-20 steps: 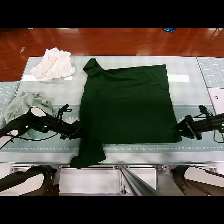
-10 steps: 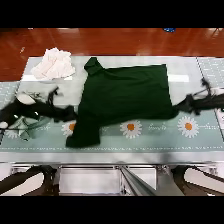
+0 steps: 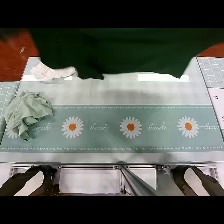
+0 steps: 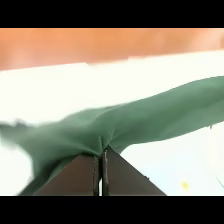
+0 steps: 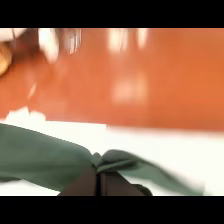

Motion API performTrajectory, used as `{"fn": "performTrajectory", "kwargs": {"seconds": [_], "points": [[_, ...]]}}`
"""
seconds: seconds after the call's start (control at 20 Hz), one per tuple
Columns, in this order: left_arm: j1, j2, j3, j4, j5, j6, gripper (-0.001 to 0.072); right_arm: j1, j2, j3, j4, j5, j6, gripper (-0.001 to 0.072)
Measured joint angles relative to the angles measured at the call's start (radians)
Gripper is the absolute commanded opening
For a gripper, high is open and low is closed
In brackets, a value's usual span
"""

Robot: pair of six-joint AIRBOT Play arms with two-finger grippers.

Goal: Fold the shirts.

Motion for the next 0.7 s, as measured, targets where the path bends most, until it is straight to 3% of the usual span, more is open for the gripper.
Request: {"fn": "performTrajectory", "kwargs": {"seconds": [0.35, 0.7], "points": [[0.005, 0.162, 0.327, 0.088, -0.084, -0.038, 0.0024, 0.000, 0.203, 0.177, -0.089, -0.003, 0.050, 0.0020], [0.005, 0.286, 0.249, 0.316, -0.240, -0.094, 0.0024, 0.000, 0.306, 0.169, -0.311, 0.101, 0.144, 0.0020]]}}
